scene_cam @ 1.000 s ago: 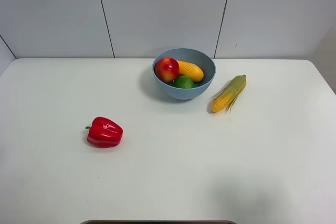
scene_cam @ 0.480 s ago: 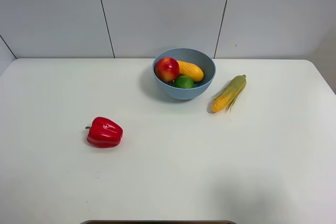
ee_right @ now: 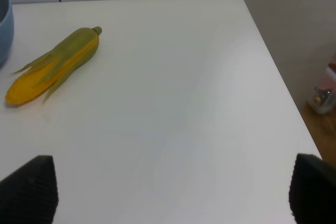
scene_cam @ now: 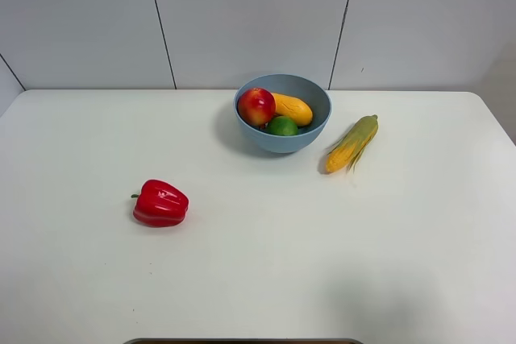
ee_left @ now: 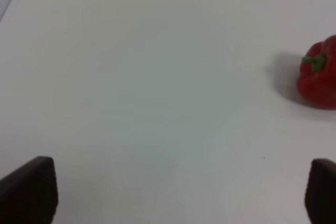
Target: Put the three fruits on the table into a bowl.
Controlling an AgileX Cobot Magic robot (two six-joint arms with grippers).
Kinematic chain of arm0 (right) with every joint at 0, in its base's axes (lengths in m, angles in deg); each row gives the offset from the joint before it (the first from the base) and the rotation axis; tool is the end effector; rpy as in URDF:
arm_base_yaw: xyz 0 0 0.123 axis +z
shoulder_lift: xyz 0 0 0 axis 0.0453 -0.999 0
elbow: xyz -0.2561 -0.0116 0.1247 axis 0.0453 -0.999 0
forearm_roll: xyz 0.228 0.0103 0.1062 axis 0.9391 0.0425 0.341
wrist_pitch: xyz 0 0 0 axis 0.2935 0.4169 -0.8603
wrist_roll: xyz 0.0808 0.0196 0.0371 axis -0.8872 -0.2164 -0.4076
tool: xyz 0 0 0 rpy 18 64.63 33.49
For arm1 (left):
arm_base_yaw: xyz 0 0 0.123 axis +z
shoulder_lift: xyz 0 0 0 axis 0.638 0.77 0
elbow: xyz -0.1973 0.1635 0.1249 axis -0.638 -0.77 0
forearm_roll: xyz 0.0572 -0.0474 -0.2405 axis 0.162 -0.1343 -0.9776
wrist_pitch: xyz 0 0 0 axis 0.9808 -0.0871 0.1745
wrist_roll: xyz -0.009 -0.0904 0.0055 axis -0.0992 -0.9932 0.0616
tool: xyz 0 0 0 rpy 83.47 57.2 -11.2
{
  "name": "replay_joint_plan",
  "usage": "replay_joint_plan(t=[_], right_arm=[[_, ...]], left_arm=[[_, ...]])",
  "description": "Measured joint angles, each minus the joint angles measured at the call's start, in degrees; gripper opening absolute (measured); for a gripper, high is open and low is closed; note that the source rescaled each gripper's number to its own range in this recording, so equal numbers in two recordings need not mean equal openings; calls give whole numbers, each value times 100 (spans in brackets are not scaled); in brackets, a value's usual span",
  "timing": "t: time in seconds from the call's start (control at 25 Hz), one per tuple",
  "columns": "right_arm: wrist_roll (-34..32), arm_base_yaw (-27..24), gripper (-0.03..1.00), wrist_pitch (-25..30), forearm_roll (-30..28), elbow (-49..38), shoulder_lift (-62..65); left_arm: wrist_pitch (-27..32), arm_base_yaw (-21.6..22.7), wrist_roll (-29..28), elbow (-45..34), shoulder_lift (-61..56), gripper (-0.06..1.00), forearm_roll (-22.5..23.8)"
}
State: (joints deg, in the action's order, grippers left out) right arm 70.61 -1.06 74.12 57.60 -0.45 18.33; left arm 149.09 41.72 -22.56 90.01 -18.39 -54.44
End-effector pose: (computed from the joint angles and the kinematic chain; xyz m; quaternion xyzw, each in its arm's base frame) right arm -0.0159 -0.0127 0.2938 0.0555 0.8402 -0.0296 0.5386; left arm -0.0006 0.0022 0.2590 -0.0161 0.8736 0.0227 0.4858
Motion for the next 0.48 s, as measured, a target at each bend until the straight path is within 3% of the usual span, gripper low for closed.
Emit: replay_joint_plan(t=[0.48], right_arm=[[0, 0, 69, 0, 0, 0, 0]], left_arm=[[0, 0, 51, 0, 0, 81, -23]])
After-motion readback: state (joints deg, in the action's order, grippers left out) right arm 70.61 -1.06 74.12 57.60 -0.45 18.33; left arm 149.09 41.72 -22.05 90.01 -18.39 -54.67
